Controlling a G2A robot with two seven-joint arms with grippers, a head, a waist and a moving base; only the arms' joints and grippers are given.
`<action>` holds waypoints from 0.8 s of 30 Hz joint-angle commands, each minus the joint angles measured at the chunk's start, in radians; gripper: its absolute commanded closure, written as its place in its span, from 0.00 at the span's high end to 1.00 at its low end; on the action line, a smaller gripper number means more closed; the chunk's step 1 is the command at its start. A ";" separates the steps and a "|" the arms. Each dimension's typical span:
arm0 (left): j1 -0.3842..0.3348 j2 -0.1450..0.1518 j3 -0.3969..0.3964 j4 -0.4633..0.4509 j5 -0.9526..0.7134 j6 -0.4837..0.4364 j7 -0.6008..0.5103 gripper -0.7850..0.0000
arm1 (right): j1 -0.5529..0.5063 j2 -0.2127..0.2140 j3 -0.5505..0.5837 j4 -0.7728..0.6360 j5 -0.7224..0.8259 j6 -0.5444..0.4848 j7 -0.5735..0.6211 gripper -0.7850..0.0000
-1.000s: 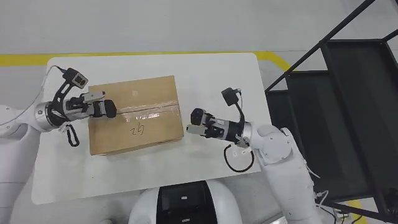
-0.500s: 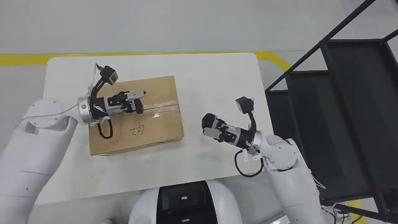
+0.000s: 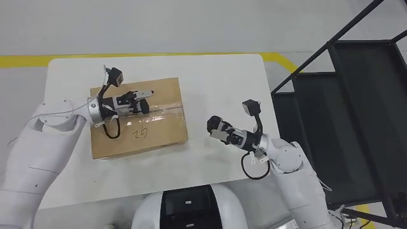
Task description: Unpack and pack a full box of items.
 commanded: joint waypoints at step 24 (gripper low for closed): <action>0.255 0.123 -0.471 0.013 0.108 -0.024 -0.093 1.00 | 0.018 0.035 -0.047 -0.010 -0.042 0.008 -0.079 1.00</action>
